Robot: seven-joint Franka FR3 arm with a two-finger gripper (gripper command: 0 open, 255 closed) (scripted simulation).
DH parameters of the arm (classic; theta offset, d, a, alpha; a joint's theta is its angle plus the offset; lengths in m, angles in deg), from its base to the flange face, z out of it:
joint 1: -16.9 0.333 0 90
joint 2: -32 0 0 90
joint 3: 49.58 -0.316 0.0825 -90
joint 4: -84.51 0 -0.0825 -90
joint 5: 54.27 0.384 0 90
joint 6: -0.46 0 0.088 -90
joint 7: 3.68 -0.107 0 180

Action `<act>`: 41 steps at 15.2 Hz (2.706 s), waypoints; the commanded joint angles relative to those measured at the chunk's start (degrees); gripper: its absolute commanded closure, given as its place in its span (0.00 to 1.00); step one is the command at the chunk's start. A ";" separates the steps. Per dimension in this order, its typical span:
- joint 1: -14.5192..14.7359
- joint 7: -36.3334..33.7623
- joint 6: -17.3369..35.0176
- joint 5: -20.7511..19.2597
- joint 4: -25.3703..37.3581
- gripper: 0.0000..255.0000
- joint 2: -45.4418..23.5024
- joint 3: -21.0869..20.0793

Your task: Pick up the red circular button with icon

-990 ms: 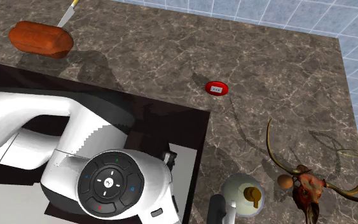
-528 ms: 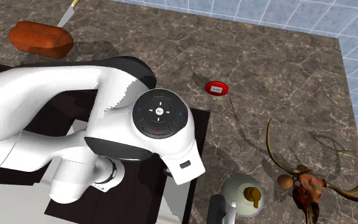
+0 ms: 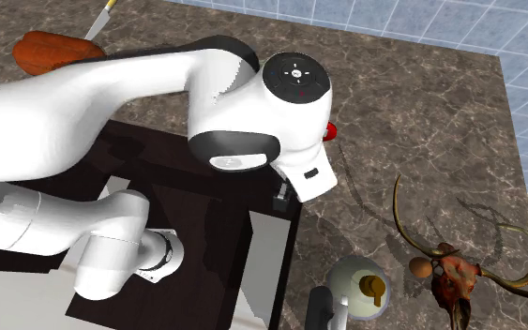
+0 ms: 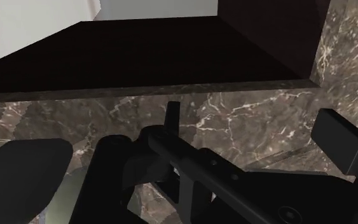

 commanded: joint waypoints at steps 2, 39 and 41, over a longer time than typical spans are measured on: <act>0.54 -3.83 0.28 -0.74 4.80 0.00 -5.15 -3.66; 7.57 -24.35 -2.08 -16.09 32.75 1.00 -36.18 -17.91; 7.74 -24.39 -3.72 -16.24 34.61 1.00 -36.45 -17.96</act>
